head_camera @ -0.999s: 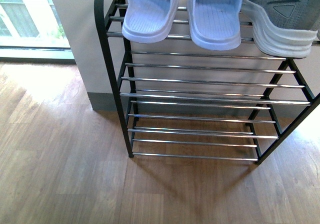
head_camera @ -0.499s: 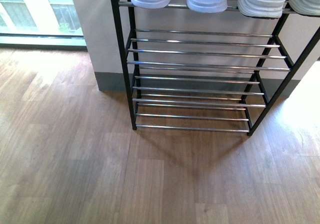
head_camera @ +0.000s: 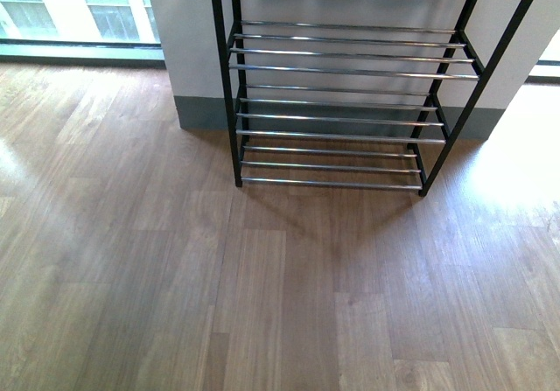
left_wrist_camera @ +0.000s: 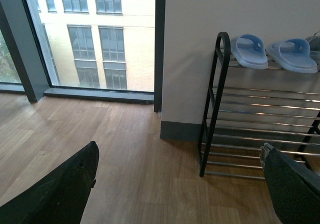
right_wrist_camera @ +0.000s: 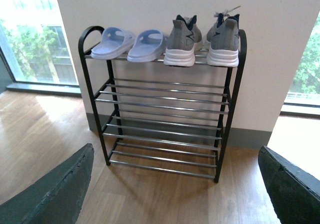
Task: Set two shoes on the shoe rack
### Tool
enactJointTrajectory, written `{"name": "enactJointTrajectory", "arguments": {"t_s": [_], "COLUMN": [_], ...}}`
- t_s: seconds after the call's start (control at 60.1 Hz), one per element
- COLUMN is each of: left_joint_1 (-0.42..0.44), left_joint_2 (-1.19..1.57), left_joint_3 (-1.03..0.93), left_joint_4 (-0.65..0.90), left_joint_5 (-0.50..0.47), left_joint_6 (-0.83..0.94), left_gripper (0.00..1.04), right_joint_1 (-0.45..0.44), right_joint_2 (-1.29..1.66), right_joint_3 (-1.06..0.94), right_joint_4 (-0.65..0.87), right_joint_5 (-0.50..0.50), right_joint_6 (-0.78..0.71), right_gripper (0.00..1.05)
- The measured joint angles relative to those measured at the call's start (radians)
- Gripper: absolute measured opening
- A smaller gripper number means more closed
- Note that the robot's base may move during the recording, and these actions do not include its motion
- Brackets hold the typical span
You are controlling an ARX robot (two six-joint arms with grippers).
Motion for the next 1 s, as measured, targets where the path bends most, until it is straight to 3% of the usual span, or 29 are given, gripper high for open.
{"name": "enactJointTrajectory", "arguments": {"t_s": [0.999], "left_joint_1": [0.000], "left_joint_2": [0.000], "left_joint_3": [0.000], "left_joint_4": [0.000], "left_joint_5": [0.000], "left_joint_6": [0.001], "left_gripper": [0.95], "right_joint_1": [0.000], "right_joint_2": [0.000], "right_joint_3": [0.000], "right_joint_4": [0.000], "right_joint_5": [0.000], "right_joint_6": [0.000], "right_gripper": [0.95]}}
